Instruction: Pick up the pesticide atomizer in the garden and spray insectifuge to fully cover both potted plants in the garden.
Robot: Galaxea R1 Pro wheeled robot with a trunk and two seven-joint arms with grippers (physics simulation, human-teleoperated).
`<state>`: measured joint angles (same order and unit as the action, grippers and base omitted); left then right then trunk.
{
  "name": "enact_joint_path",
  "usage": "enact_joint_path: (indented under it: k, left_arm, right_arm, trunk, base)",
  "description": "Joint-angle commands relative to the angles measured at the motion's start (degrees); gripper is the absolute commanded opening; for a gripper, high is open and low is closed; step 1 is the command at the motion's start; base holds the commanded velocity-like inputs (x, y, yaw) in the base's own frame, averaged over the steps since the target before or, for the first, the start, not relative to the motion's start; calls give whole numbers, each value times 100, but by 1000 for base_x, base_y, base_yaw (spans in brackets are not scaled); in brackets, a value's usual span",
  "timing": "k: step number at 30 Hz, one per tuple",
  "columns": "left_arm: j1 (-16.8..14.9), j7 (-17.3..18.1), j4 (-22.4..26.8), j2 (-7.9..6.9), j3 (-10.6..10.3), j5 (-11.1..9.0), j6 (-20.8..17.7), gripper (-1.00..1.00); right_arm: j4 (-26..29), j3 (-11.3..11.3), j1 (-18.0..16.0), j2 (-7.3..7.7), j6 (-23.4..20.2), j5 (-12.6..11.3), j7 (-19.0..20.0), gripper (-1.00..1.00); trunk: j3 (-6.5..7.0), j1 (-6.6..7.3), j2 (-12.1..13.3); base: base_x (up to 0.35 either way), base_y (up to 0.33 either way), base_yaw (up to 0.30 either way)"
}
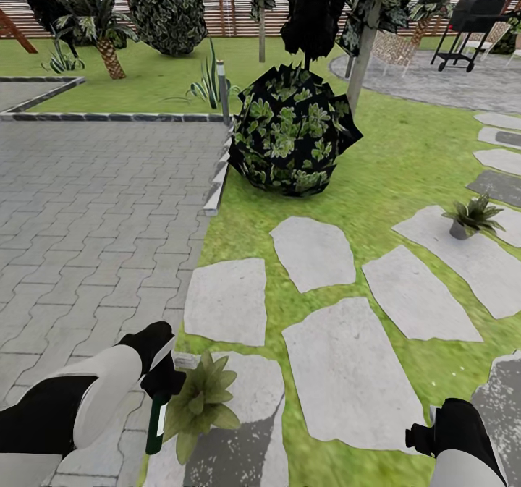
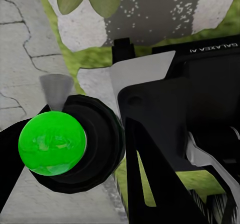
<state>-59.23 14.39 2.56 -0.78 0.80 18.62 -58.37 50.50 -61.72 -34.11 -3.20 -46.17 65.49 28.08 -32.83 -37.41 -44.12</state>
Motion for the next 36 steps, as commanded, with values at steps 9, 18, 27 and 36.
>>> enact_joint_path:
  k: [9,18,27,36]
  left_arm:
    - [-1,55,8,-1,8,63,-17,-100]
    - [-2,55,8,-1,8,63,-18,-100]
    - [-1,55,8,-1,8,63,-17,-100]
    - [-1,55,8,-1,9,63,-18,-100]
  right_arm:
    - [12,-24,-8,-6,3,60,53,100]
    - [12,-24,-8,-6,4,60,54,100]
    - [12,-24,-8,-6,3,60,54,100]
    - [12,-24,-8,-6,2,60,53,100]
  trunk:
    - [-25,-1,-5]
    - [-89,-1,-5]
    - [-115,-1,-5]
    - [-167,-1,-5]
  base:
    - [0,0,0]
    - [0,0,0]
    - [0,0,0]
    - [0,0,0]
